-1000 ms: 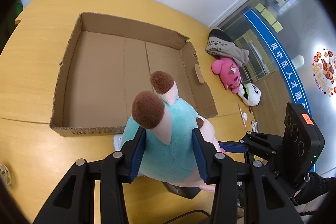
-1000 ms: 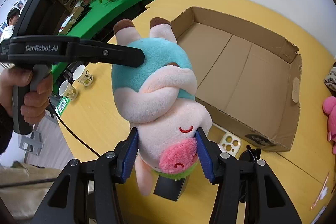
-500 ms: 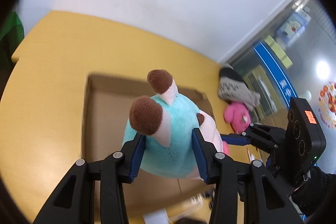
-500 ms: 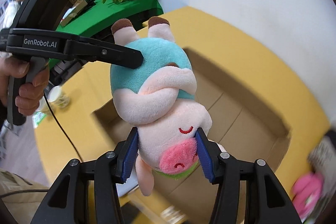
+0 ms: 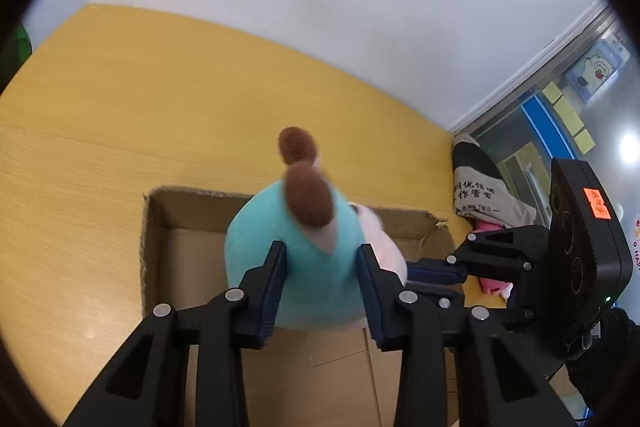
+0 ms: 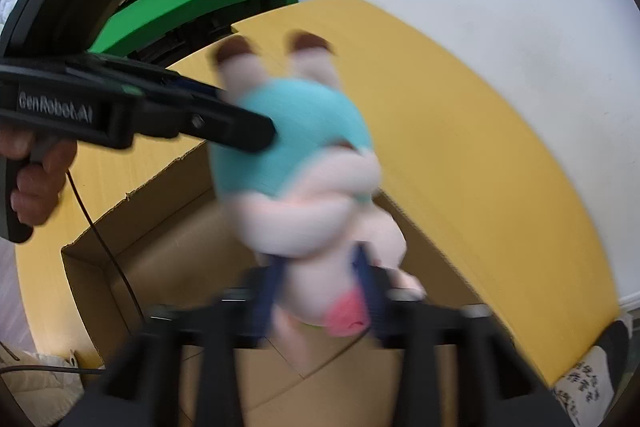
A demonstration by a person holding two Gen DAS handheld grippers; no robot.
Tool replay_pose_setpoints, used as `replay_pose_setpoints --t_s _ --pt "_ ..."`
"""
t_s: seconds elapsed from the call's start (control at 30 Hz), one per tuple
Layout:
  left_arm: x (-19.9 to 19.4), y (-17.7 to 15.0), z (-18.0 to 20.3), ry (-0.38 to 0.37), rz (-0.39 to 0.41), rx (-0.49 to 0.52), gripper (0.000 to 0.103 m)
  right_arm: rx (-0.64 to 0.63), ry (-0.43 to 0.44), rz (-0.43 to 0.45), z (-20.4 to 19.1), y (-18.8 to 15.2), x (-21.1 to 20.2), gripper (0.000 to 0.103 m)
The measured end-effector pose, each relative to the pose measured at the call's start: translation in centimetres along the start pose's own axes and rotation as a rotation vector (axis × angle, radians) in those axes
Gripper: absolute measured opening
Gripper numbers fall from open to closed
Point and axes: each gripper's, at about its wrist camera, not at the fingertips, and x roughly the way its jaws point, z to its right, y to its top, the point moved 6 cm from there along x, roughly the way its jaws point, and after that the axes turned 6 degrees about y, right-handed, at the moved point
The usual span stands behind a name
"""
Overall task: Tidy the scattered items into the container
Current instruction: 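Carry the plush pig in the right gripper over the cardboard box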
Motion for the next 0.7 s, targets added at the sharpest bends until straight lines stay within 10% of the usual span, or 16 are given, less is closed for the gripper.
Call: replay_pose_setpoints --t_s 0.1,0.33,0.43,0.57,0.7 --pt "1.9 -0.7 -0.9 -0.023 -0.050 -0.018 0.001 0.062 0.024 -0.050 1.7 -0.9 3.2 0.011" --pt "3.2 -2.0 -2.7 0.016 -0.087 -0.070 0.002 0.120 0.040 0.011 2.2 0.7 4.4 0.011" --pt "1.9 -2.1 -3.4 0.033 -0.067 -0.104 0.003 0.170 0.044 0.035 2.1 0.1 3.7 0.043" --pt "1.4 -2.8 -3.8 0.036 -0.081 -0.120 0.029 0.239 0.015 0.098 2.8 -1.9 1.9 0.098" --pt "3.1 -3.4 -4.8 0.056 -0.132 -0.181 0.067 0.263 0.053 0.018 4.6 -4.4 4.4 0.101"
